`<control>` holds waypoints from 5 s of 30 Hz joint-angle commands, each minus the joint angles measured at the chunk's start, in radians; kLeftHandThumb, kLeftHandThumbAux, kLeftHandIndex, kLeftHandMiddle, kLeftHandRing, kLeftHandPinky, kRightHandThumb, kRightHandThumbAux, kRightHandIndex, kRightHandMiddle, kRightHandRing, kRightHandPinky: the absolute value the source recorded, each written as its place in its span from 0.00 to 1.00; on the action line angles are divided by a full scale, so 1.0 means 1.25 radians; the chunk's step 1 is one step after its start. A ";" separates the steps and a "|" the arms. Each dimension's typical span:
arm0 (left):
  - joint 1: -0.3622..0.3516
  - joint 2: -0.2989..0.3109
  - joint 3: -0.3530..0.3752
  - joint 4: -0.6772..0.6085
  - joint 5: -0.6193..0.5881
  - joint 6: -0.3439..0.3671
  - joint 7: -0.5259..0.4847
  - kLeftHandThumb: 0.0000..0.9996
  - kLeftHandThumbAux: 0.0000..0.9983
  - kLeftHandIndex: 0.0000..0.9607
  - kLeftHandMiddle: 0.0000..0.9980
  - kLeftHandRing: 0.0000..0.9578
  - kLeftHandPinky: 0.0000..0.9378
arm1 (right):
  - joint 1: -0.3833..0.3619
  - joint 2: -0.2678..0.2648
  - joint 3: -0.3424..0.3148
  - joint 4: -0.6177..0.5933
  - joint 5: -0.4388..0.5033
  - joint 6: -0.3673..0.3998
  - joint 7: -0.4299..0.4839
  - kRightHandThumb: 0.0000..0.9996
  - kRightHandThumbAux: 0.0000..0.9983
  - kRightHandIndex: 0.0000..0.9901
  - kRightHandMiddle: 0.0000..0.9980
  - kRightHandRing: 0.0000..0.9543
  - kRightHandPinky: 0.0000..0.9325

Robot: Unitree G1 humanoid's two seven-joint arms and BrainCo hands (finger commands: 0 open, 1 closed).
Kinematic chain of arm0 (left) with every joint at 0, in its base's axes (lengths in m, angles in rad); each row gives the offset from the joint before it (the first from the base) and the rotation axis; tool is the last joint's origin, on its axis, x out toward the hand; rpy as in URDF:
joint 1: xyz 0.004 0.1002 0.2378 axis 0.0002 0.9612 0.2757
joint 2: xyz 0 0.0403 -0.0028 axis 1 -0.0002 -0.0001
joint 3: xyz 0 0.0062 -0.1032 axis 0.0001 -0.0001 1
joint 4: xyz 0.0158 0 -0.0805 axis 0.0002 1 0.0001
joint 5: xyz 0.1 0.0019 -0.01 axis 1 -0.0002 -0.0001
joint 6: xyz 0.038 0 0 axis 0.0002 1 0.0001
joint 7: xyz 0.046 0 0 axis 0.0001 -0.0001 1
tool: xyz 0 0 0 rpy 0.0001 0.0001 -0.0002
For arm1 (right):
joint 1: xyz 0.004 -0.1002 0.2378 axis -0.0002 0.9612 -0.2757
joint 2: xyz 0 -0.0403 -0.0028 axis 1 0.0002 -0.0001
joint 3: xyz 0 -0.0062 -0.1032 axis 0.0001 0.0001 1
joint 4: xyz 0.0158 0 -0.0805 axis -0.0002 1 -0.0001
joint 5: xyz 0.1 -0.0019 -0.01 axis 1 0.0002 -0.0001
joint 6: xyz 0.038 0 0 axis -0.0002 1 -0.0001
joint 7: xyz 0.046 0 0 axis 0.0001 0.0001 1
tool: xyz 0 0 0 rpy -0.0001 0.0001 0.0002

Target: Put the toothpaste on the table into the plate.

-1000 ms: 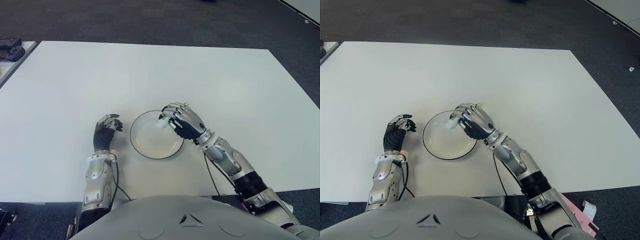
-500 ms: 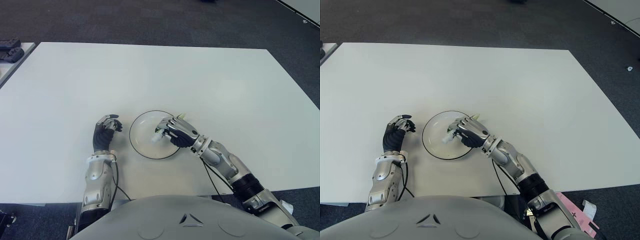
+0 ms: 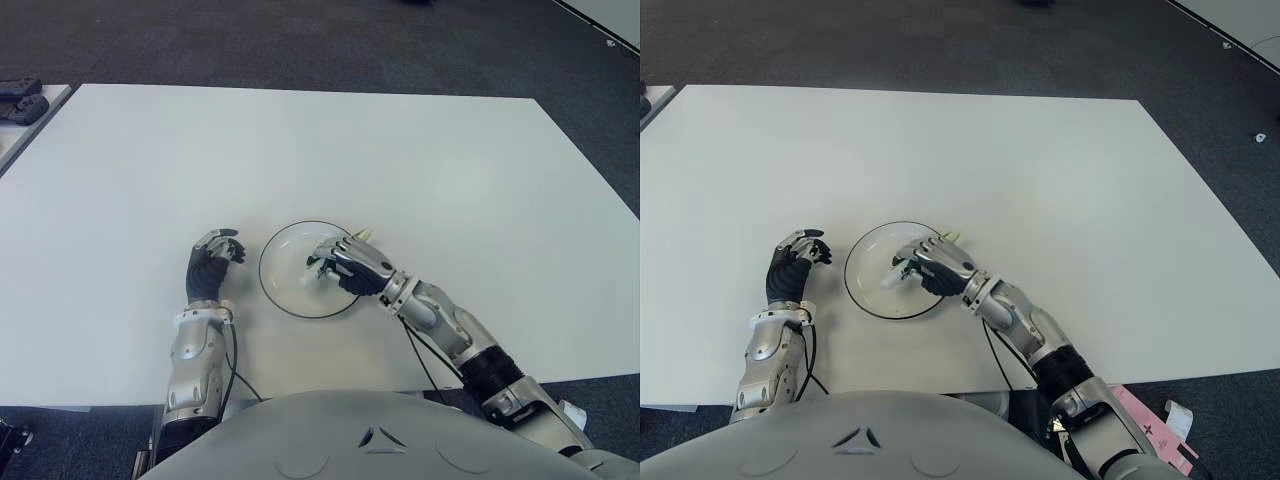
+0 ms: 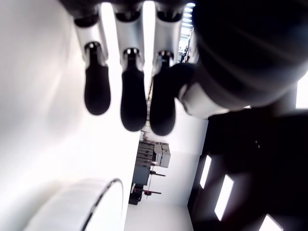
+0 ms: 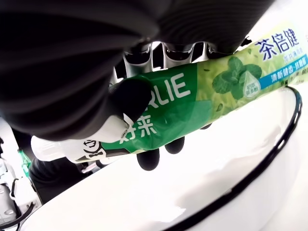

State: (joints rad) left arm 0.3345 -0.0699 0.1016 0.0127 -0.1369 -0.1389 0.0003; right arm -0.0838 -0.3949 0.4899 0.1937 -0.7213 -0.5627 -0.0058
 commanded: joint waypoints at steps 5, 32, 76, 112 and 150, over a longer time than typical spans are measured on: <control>0.009 -0.009 0.001 0.022 -0.003 0.026 0.010 0.71 0.72 0.45 0.61 0.62 0.61 | 0.025 -0.016 -0.004 -0.022 -0.015 0.034 0.018 0.46 0.50 0.02 0.03 0.05 0.09; -0.001 -0.006 -0.002 0.026 0.005 0.026 0.015 0.71 0.72 0.45 0.61 0.63 0.61 | 0.038 -0.039 -0.025 -0.085 -0.018 0.050 0.034 0.30 0.15 0.00 0.00 0.00 0.00; -0.020 0.013 0.006 0.060 -0.013 0.012 -0.012 0.71 0.72 0.45 0.62 0.63 0.63 | 0.283 0.351 -0.290 -0.143 0.631 0.187 -0.039 0.68 0.72 0.41 0.24 0.21 0.28; -0.036 0.029 0.006 0.081 -0.017 -0.005 -0.033 0.70 0.72 0.45 0.61 0.63 0.62 | 0.207 0.381 -0.397 0.056 0.637 0.107 -0.115 0.69 0.73 0.43 0.52 0.53 0.55; -0.022 0.014 -0.004 0.066 -0.015 0.014 -0.018 0.71 0.72 0.45 0.61 0.63 0.63 | 0.183 0.347 -0.415 0.075 0.621 0.310 -0.043 0.71 0.73 0.44 0.54 0.57 0.57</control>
State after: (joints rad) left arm 0.2879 -0.0434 0.1012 0.0754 -0.1580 -0.1661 -0.0316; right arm 0.1143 0.0447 -0.0359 0.2697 0.0625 -0.2721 -0.0660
